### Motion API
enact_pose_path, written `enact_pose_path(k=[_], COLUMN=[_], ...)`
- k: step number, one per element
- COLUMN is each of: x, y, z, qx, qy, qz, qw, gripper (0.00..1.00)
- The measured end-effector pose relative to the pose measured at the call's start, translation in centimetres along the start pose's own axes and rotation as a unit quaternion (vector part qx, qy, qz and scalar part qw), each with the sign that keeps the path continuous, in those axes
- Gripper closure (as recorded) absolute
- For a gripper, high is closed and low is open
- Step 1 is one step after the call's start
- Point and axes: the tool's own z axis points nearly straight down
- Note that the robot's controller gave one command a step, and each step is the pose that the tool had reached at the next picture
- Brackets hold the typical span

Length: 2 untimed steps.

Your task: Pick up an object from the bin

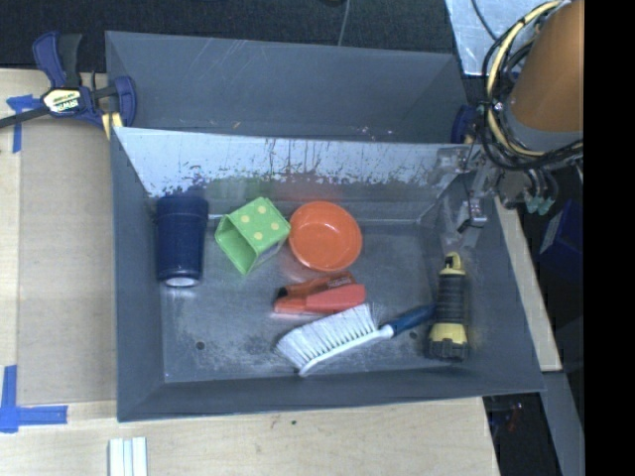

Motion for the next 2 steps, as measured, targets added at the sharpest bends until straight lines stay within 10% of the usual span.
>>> enact_pose_path(k=[2], x=[-0.88], y=[-0.5], z=[0.07], qx=[0.001], qy=[-0.0031], qz=[-0.031], qw=[0.9995], gripper=[0.0])
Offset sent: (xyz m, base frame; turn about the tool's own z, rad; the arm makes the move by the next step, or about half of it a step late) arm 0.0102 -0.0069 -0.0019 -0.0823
